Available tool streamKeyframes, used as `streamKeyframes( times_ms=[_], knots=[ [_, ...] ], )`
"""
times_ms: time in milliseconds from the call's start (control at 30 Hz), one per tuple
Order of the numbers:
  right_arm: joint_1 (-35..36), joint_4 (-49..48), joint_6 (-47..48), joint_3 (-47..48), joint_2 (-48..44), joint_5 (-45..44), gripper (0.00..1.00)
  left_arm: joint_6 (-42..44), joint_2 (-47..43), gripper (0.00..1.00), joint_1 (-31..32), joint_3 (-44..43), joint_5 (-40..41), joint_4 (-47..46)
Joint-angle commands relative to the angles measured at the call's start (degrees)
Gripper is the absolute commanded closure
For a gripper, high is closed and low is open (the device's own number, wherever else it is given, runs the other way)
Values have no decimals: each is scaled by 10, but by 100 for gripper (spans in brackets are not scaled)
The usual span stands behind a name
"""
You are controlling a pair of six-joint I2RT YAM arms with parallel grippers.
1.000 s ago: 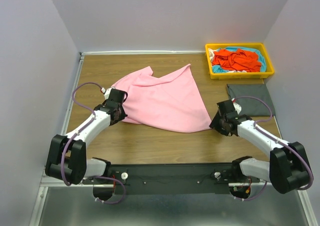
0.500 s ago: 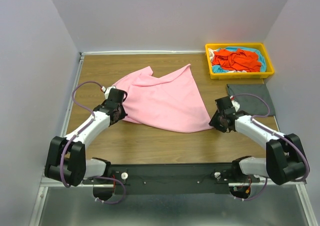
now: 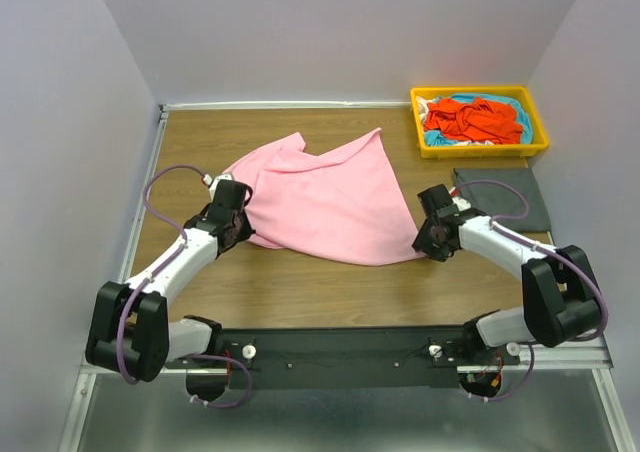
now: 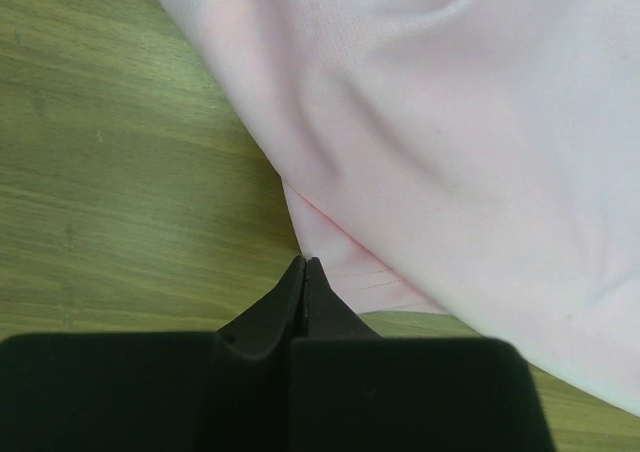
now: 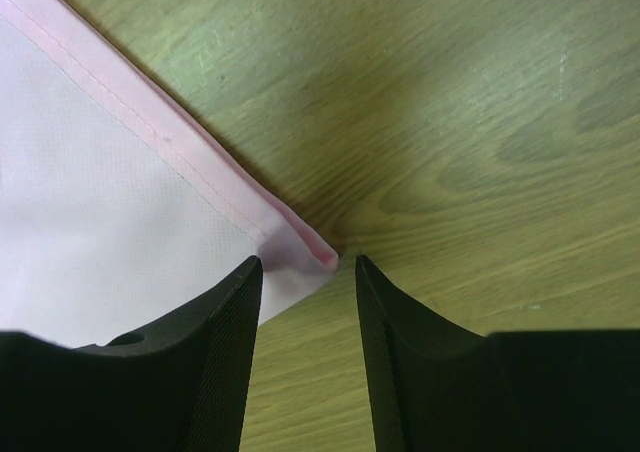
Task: Fold and stack the t-shirts
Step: Flatten the tshirt out
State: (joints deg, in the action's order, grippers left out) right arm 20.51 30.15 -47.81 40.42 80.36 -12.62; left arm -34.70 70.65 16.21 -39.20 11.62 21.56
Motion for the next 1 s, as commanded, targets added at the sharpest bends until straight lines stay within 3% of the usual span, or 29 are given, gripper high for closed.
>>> streamKeyframes(
  times_ms=[0,367,533,800,967],
  knots=[
    [15,97,-18,0,37,-6,51,13,-11,100,0,4,-16,-20],
    [19,98,-33,21,79,-32,56,18,-17,100,0,10,-24,-28],
    [20,86,-34,22,85,-31,63,21,-19,100,0,8,-28,-26],
    [20,75,-34,22,74,-35,97,24,-25,100,-3,-10,-21,-8],
    [19,76,6,122,75,-78,99,64,-21,100,-52,-105,0,27]
  ],
)
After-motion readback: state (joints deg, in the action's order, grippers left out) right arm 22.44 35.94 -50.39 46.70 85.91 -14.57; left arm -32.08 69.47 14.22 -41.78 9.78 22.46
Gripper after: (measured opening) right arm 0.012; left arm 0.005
